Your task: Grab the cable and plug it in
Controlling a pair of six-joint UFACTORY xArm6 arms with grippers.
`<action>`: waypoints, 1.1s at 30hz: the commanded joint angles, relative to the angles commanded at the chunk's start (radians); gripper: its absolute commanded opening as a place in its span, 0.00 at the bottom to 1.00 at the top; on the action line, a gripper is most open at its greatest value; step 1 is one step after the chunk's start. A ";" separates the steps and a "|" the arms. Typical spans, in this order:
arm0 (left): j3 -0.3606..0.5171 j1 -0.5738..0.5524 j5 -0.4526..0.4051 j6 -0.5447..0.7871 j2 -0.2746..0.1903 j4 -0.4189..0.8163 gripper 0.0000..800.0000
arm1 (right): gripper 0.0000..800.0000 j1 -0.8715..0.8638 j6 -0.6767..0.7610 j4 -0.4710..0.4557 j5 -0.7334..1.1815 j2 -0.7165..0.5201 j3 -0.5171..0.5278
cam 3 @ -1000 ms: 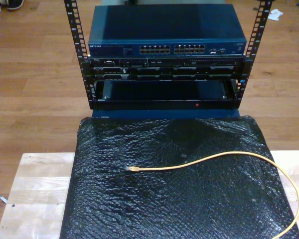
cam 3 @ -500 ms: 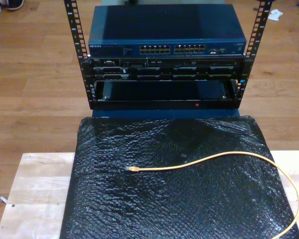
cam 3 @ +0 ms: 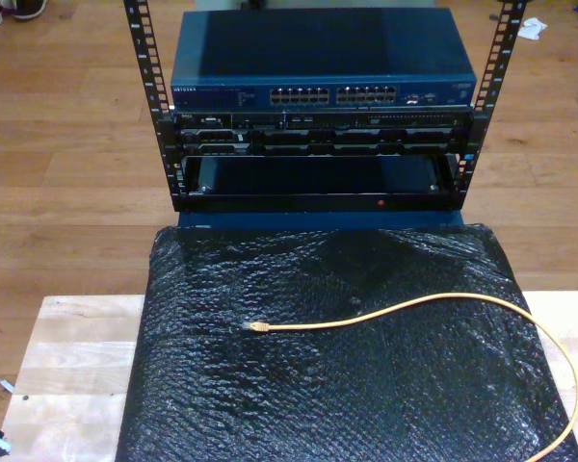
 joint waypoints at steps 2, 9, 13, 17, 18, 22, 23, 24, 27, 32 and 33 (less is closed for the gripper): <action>0.000 -0.015 0.000 -0.018 0.000 -0.006 1.00 | 1.00 0.025 0.018 0.014 0.000 0.000 -0.012; 0.002 -0.051 -0.002 -0.060 0.002 -0.054 1.00 | 1.00 0.121 0.110 0.018 0.002 0.000 -0.072; 0.005 -0.081 -0.002 -0.095 0.002 -0.074 1.00 | 1.00 0.170 0.153 0.034 0.002 0.000 -0.091; 0.011 -0.104 -0.006 -0.124 0.002 -0.078 1.00 | 1.00 0.218 0.209 0.074 0.002 0.000 -0.092; 0.014 -0.109 -0.009 -0.129 0.002 -0.081 1.00 | 1.00 0.232 0.218 0.080 0.002 0.000 -0.092; 0.018 -0.121 -0.015 -0.149 0.005 -0.112 1.00 | 1.00 0.293 0.264 0.115 0.002 0.000 -0.087; 0.018 -0.126 -0.017 -0.155 0.005 -0.123 1.00 | 1.00 0.310 0.278 0.121 0.000 -0.002 -0.087; 0.018 -0.127 -0.017 -0.161 0.006 -0.127 1.00 | 1.00 0.327 0.295 0.129 0.000 -0.002 -0.087; 0.020 -0.146 -0.018 -0.181 0.005 -0.130 1.00 | 1.00 0.370 0.330 0.140 -0.002 -0.005 -0.087; 0.020 -0.161 -0.017 -0.213 0.005 -0.130 1.00 | 1.00 0.474 0.396 0.141 -0.008 -0.008 -0.086; 0.021 -0.161 -0.017 -0.216 0.005 -0.132 1.00 | 1.00 0.496 0.408 0.141 -0.009 -0.009 -0.086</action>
